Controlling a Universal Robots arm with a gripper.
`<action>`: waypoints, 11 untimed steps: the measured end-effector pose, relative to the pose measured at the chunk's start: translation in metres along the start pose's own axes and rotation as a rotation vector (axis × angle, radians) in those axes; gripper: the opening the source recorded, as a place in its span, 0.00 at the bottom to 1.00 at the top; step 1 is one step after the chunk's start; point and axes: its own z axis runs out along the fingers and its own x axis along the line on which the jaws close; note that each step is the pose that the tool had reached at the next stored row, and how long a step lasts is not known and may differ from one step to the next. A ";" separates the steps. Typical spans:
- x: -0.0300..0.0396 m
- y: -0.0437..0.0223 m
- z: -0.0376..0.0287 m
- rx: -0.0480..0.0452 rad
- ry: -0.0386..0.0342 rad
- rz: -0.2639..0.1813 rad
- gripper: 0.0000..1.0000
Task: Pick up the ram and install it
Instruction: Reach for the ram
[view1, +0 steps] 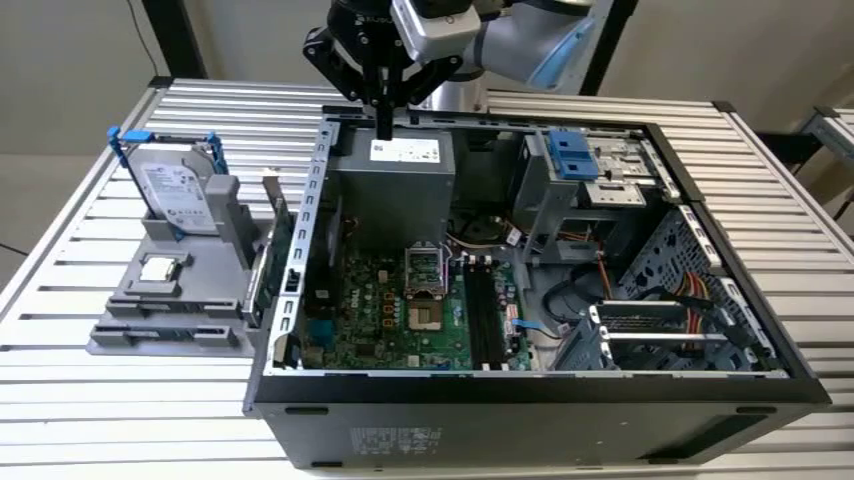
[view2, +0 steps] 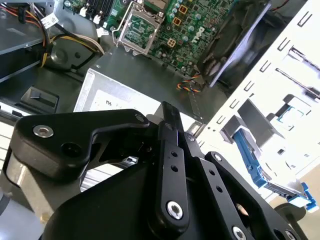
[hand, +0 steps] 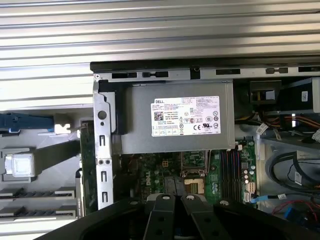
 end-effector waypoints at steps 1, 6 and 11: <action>0.0007 -0.0002 0.0000 0.0000 -0.0002 0.002 0.00; 0.0065 -0.0007 0.0000 0.0000 -0.0005 0.008 0.00; 0.0086 -0.0011 0.0002 0.0002 -0.0005 0.011 0.00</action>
